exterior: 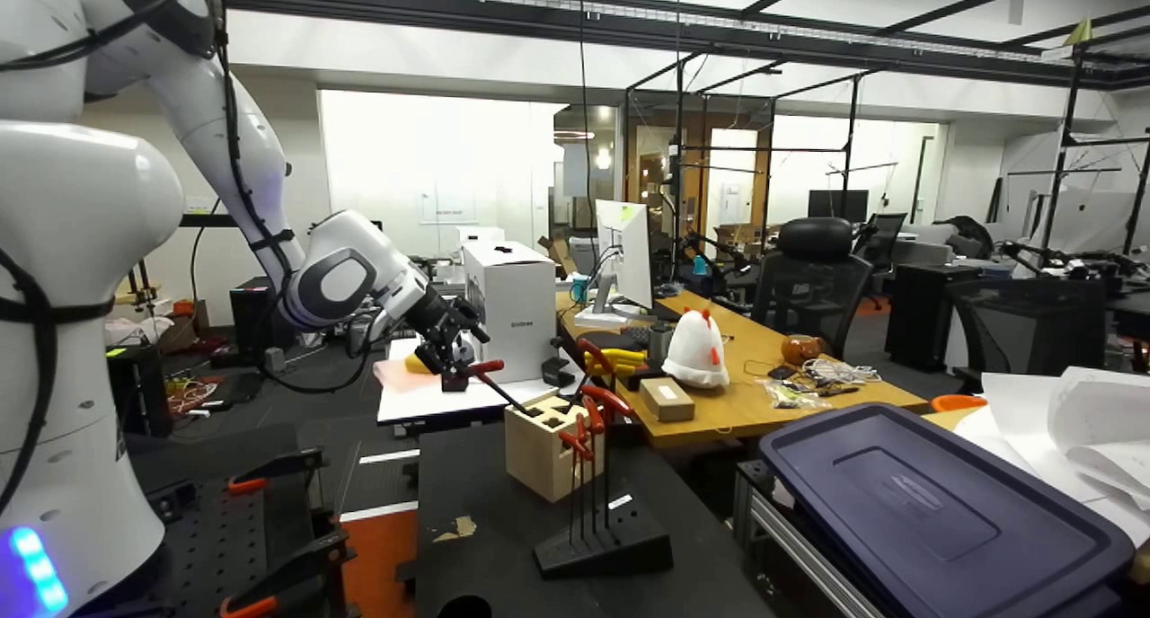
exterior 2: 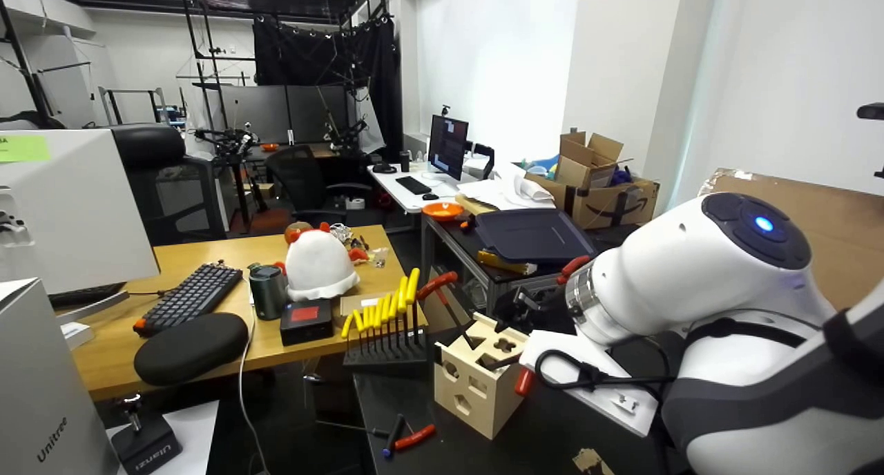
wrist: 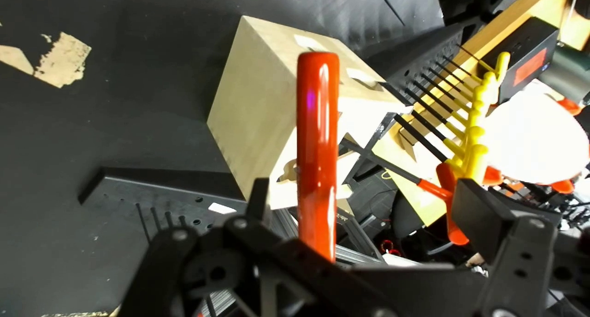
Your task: Pick up the orange object and put it on the holder.
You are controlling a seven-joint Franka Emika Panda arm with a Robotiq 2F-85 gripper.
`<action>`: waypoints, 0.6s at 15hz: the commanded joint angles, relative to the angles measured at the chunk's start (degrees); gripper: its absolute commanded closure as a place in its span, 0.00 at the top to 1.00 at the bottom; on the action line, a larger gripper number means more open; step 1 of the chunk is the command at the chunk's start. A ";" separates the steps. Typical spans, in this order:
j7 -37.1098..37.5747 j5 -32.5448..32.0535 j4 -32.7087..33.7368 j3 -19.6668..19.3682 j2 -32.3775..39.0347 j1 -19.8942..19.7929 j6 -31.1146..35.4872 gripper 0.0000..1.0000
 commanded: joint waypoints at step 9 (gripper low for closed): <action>2.77 -2.71 -1.59 -1.26 -5.16 -0.76 0.09 1.00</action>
